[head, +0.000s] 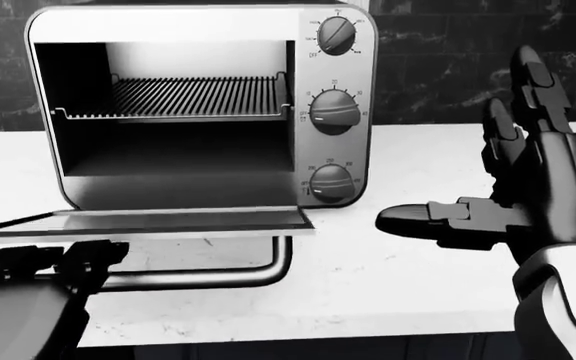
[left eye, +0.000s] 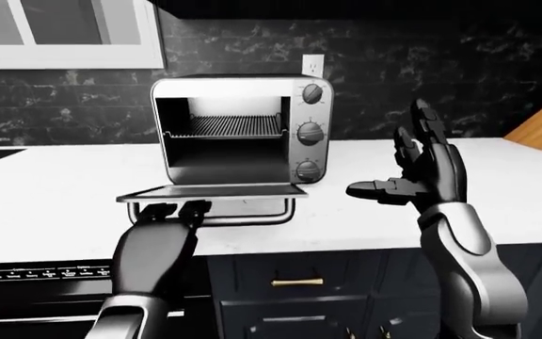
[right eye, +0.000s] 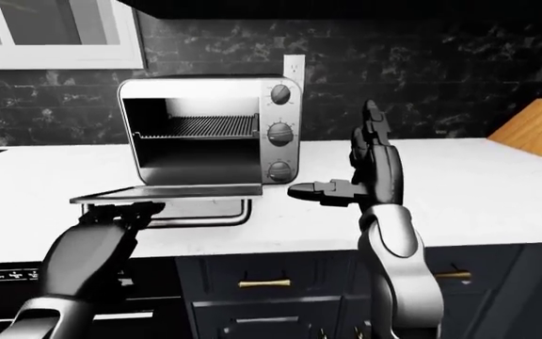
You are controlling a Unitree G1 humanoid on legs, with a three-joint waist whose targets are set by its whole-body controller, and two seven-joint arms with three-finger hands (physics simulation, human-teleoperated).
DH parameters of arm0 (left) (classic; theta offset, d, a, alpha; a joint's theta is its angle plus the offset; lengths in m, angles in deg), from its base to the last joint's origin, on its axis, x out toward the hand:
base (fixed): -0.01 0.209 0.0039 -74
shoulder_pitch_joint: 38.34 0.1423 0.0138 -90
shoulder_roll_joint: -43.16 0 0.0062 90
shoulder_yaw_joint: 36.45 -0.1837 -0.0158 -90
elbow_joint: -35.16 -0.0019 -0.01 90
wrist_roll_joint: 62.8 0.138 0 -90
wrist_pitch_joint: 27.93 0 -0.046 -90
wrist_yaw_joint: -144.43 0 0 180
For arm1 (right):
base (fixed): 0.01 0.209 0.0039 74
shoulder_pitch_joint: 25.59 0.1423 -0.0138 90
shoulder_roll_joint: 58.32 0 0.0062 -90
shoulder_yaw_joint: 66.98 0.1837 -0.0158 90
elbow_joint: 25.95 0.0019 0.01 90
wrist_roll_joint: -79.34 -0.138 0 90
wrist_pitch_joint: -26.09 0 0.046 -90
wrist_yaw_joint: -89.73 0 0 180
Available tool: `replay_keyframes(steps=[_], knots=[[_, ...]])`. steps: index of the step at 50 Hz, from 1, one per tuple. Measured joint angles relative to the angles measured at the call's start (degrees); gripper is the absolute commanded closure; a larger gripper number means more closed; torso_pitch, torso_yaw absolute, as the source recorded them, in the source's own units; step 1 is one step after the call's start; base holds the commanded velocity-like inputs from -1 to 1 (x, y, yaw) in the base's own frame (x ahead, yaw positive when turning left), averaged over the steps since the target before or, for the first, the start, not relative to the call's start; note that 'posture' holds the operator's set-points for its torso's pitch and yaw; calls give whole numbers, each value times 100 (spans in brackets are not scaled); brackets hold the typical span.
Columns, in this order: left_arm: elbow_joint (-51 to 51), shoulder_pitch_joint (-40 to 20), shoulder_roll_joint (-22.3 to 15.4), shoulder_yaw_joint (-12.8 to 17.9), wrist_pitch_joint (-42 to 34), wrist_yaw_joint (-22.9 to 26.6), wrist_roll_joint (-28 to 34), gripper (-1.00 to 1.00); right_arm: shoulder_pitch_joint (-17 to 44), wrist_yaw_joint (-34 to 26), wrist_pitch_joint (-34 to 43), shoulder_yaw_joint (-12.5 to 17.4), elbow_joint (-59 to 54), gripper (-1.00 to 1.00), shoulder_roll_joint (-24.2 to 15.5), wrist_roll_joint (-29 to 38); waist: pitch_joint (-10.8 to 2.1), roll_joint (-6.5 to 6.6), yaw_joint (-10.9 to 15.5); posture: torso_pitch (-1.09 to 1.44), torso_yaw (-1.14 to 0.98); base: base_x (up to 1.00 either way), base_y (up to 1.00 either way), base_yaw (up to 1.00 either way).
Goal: Open the toaster oven door.
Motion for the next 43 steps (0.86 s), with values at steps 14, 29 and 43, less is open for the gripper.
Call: replay_keyframes(steps=[14,29,43], knots=[[206,1081,144,58,408,-339,-239,-43,-63,6,-5,12,41,-100,10,-16,16,52,-31,-53,0,0,0,0],[995,2118,531,537,1068,-690,-447,-41,-87,10,79,24,154,-100,16,-59,23,33,-31,-53,0,0,0,0],[1043,2132,1063,1548,1777,-564,-927,-40,-73,28,97,11,154,-100,15,-65,4,35,4,-53,0,0,0,0]])
